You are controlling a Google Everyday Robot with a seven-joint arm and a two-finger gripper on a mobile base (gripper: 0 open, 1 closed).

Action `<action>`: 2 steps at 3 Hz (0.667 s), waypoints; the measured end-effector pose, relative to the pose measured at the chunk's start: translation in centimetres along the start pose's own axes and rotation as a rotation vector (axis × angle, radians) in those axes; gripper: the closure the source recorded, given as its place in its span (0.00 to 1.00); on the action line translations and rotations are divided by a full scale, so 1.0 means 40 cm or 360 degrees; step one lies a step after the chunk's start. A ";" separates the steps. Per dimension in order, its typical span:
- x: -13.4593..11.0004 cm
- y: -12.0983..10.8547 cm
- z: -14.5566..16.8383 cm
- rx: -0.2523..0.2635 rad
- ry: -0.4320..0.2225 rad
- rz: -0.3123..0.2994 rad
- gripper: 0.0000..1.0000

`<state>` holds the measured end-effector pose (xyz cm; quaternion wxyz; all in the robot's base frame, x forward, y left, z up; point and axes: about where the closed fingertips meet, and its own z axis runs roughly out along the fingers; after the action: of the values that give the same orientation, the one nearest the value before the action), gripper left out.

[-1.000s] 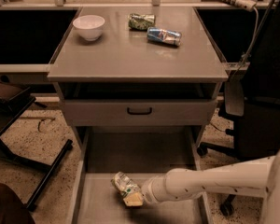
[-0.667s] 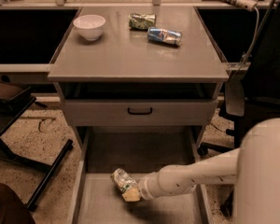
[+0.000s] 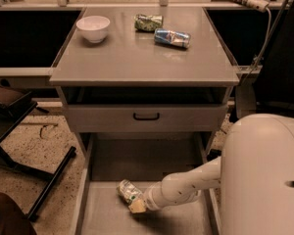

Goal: Place 7up can into middle drawer

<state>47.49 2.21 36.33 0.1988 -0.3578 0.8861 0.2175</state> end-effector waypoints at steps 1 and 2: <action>0.001 0.000 0.001 0.0000 0.0001 0.0000 0.82; 0.001 0.000 0.001 0.0000 0.0001 0.0000 0.58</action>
Offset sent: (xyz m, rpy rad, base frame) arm -0.0001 0.0000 -0.0004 -0.0005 0.0006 0.0004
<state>47.48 2.22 36.29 0.1984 -0.3579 0.8861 0.2174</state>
